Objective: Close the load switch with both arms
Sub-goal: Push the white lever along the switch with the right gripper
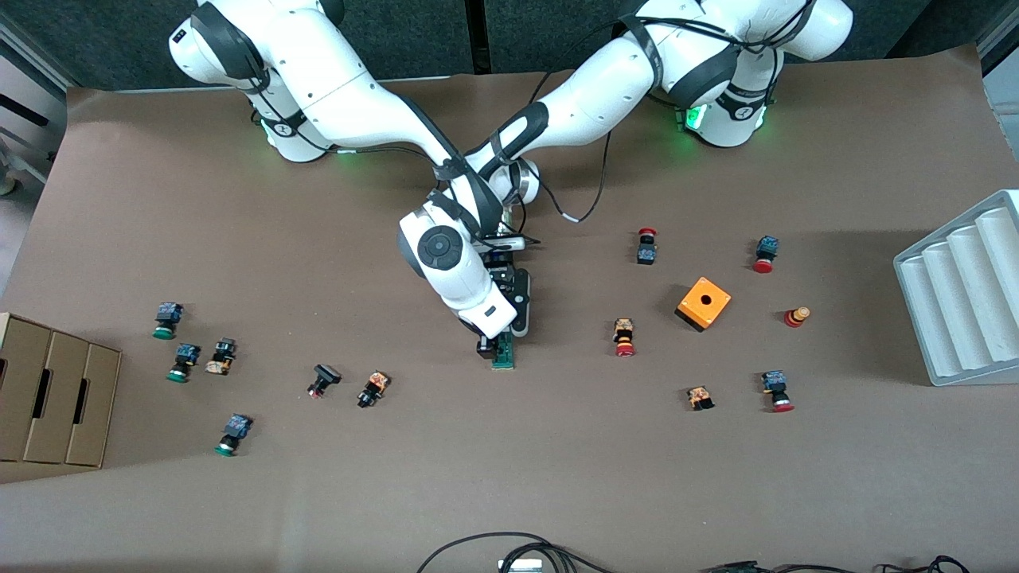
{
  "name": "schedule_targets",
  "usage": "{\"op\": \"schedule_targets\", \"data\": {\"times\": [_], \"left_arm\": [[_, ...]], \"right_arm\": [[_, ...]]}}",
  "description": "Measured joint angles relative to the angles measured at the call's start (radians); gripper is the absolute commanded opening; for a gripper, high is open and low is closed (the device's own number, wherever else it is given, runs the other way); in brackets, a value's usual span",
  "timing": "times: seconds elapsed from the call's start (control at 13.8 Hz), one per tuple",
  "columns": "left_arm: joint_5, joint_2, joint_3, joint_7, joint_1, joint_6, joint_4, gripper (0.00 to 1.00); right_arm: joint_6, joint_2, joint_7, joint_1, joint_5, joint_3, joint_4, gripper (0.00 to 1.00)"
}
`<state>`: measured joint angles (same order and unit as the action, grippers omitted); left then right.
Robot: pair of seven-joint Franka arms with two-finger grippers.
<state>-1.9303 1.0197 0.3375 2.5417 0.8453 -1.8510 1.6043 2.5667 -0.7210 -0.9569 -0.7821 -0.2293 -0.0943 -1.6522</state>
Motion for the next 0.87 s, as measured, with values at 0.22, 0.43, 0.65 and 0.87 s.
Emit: {"op": "schedule_targets", "data": {"times": [0.22,0.43,0.65,0.87], "left_arm": [[0.000,0.000,0.000,0.000,0.000,0.000,0.000,0.27],[0.000,0.000,0.000,0.000,0.000,0.000,0.000,0.27],[0.000,0.000,0.000,0.000,0.000,0.000,0.000,0.27],[0.000,0.000,0.000,0.000,0.000,0.000,0.000,0.27]], "right_arm": [[0.000,0.001,0.000,0.000,0.000,0.000,0.000,0.71],[-0.001,0.002,0.000,0.000,0.000,0.001,0.000,0.70],[-0.001,0.006,0.000,0.000,0.000,0.001,0.000,0.68],[-0.002,0.015,0.000,0.000,0.000,-0.002,0.000,0.67]]}}
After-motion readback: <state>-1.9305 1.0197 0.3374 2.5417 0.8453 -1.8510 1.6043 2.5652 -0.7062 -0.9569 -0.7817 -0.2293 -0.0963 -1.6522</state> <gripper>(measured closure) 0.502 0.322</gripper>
